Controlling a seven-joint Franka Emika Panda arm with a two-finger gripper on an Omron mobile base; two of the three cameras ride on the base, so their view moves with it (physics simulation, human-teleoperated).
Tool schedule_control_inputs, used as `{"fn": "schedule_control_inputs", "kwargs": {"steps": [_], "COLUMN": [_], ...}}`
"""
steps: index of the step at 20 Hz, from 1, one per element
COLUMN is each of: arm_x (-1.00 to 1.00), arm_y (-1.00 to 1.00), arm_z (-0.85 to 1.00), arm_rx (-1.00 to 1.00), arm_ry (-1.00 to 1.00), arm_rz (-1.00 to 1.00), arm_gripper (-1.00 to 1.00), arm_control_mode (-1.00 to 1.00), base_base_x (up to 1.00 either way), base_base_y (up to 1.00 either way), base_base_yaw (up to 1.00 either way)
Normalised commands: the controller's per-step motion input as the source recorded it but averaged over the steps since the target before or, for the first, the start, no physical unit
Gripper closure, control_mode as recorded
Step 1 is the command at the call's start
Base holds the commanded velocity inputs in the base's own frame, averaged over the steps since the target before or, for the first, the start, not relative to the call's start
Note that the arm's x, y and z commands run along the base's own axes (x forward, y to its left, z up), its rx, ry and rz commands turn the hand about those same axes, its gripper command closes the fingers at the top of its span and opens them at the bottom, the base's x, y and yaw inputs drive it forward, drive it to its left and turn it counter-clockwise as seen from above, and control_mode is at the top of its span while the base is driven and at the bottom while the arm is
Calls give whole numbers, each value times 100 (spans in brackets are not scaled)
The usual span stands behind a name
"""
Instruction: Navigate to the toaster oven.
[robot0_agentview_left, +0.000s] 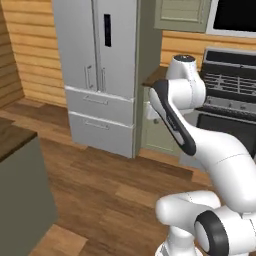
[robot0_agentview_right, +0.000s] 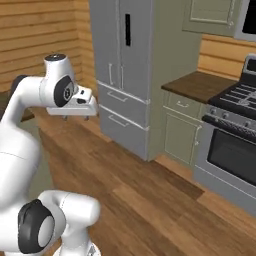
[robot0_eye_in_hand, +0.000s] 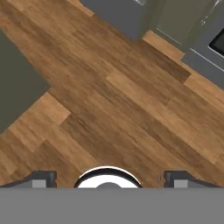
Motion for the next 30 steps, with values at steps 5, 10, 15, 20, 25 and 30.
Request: {"fn": "schedule_control_inputs", "kwargs": {"steps": [5,10,15,20,25,30], "arm_x": [0,0,0,0,0,0], "arm_y": [0,0,0,0,0,0], "arm_z": [0,0,0,0,0,0], "arm_rx": [0,0,0,0,0,0], "arm_ry": [0,0,0,0,0,0], "arm_rz": [0,0,0,0,0,0], "arm_gripper": [-100,-100,-100,-100,-100,-100], "arm_control_mode": [100,100,100,100,100,100], "base_base_x": [87,68,61,30,24,51], "base_base_y": [-80,-100,-99,-91,-88,-65], "base_base_yaw": [-28,-34,-34,-35,-33,-26]}}
